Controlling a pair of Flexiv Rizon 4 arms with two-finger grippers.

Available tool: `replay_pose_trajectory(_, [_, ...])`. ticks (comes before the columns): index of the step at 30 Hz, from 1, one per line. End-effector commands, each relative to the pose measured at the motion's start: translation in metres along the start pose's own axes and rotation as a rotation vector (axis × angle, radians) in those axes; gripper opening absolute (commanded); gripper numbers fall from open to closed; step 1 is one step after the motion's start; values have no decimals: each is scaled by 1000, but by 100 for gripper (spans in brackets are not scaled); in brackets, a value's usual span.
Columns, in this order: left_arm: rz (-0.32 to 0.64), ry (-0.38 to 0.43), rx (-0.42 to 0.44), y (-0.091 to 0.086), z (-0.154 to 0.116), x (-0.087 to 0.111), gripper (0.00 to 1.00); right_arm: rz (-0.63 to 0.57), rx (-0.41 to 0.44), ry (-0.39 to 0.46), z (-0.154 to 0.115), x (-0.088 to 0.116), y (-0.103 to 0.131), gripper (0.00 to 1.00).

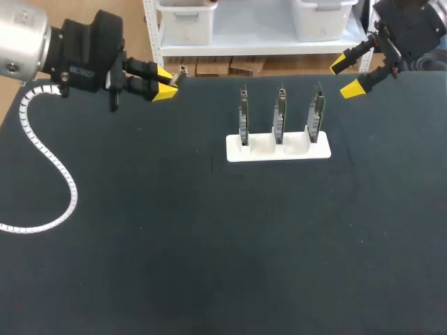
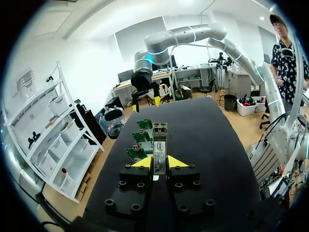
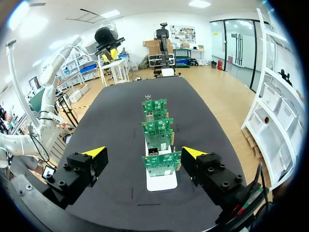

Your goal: Pick up the optical module with the left hand, and insert it into the network port with the right hand.

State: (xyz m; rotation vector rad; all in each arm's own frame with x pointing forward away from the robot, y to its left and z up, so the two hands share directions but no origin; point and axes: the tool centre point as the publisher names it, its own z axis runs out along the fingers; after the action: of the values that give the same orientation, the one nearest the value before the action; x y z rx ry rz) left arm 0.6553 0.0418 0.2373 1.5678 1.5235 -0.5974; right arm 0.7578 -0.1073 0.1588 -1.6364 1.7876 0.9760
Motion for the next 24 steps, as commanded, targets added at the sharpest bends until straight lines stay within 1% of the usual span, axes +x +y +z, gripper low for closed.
replay_pose_trajectory(1, [-23, -19, -10, 0, 4, 1, 0, 0, 4, 1, 0, 0, 1, 100])
replay_pose_trajectory(3, [-35, -45, -22, 7, 13, -7, 0, 0, 4, 1, 0, 0, 1, 100])
replay_pose_trajectory(5, [-20, -77, -29, 18, 28, -25, 0, 0, 4, 1, 0, 0, 1, 100])
replay_pose_trajectory(6, [-13, -87, -25, 20, 32, -30, 0, 0, 4, 1, 0, 0, 1, 100])
replay_pose_trajectory(7, [8, -105, -17, 24, 40, -42, 0, 0, 4, 1, 0, 0, 1, 100])
replay_pose_trajectory(9, [35, -134, -1, 29, 50, -57, 0, 0, 4, 1, 0, 0, 1, 100])
replay_pose_trajectory(11, [41, -179, 12, 36, 60, -70, 0, 0, 4, 1, 0, 0, 1, 100])
replay_pose_trajectory(13, [82, -178, 29, 40, 69, -85, 0, 0, 4, 1, 0, 0, 1, 100])
replay_pose_trajectory(14, [87, -190, 37, 41, 73, -92, 0, 0, 4, 1, 0, 0, 1, 100])
replay_pose_trajectory(17, [105, -193, 70, 42, 87, -105, 0, 0, 4, 1, 0, 0, 1, 100])
replay_pose_trajectory(21, [76, -196, 124, 40, 105, -116, 0, 0, 4, 1, 0, 0, 1, 100])
replay_pose_trajectory(24, [78, -214, 149, 37, 117, -125, 0, 0, 4, 1, 0, 0, 1, 100])
